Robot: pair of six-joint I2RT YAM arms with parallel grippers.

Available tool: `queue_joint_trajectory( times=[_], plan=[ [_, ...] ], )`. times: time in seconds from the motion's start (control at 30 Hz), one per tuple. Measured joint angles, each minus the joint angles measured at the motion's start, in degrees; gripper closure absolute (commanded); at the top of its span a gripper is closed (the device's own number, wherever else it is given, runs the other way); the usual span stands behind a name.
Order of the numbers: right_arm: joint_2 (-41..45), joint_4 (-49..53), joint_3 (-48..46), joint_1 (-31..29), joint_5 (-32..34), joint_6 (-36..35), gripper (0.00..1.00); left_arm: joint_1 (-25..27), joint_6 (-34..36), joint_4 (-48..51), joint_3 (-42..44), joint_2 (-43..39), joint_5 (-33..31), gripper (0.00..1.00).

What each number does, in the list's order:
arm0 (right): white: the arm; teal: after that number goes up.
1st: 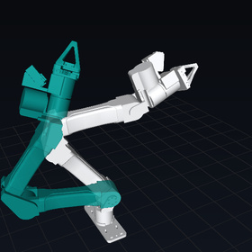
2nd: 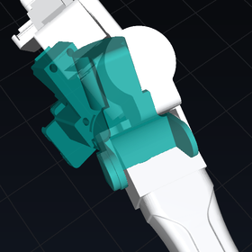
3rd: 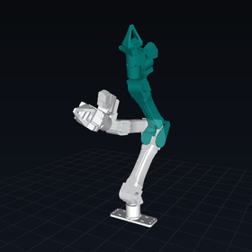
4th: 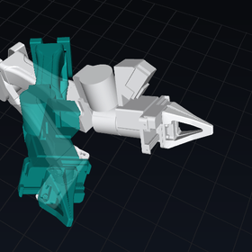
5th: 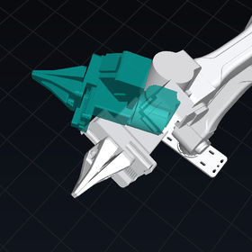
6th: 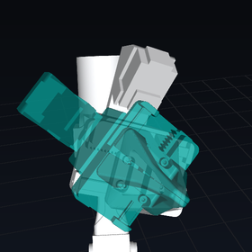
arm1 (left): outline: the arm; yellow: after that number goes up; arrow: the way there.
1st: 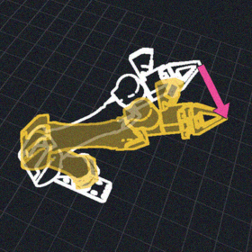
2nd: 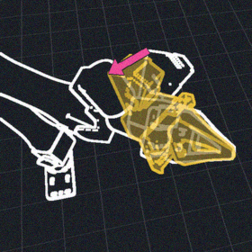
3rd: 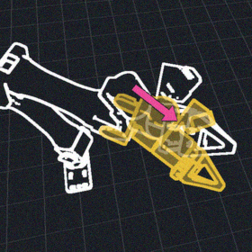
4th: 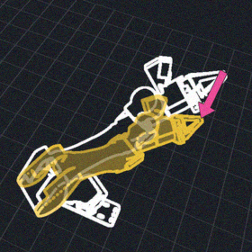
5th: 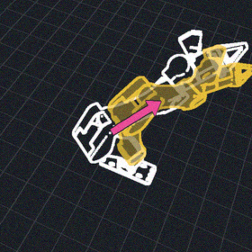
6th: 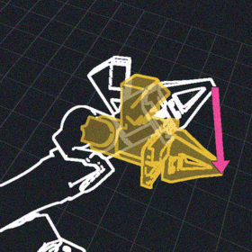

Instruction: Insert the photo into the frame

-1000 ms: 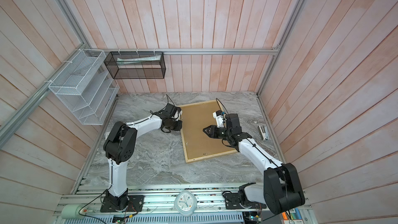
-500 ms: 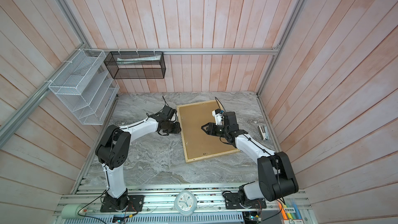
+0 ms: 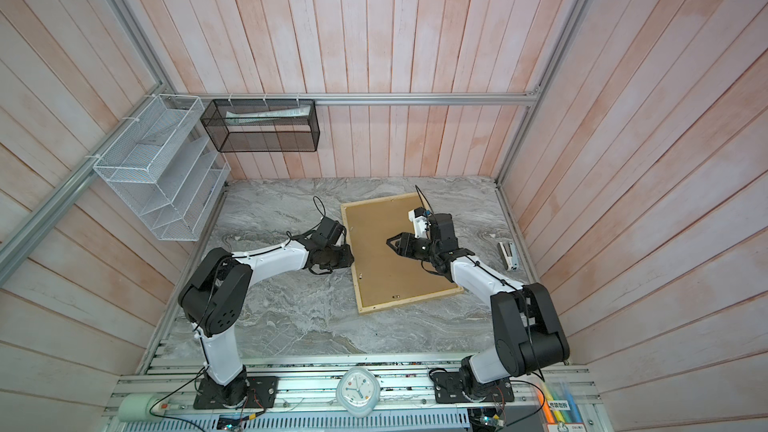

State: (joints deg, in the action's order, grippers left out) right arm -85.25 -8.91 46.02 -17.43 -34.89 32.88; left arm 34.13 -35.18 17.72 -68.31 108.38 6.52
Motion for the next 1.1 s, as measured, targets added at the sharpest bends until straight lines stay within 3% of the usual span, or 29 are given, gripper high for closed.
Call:
queue_joint_trajectory(
  times=[0.4, 0.8, 1.1],
  plan=[
    [-1.2, -0.5, 0.2, 0.0, -0.9, 0.6, 0.59, 1.1, 0.5, 2.3, -5.6, 3.1, -2.6, 0.69],
    [-1.9, -0.5, 0.3, 0.0, -1.0, 0.5, 0.59, 1.1, 1.8, 6.7, -8.3, 6.2, -3.7, 0.68],
    [-3.2, -0.5, 0.6, 0.0, -1.6, 0.7, 0.64, 1.0, 3.1, 8.1, -10.0, 7.3, -3.3, 0.79]
  ],
)
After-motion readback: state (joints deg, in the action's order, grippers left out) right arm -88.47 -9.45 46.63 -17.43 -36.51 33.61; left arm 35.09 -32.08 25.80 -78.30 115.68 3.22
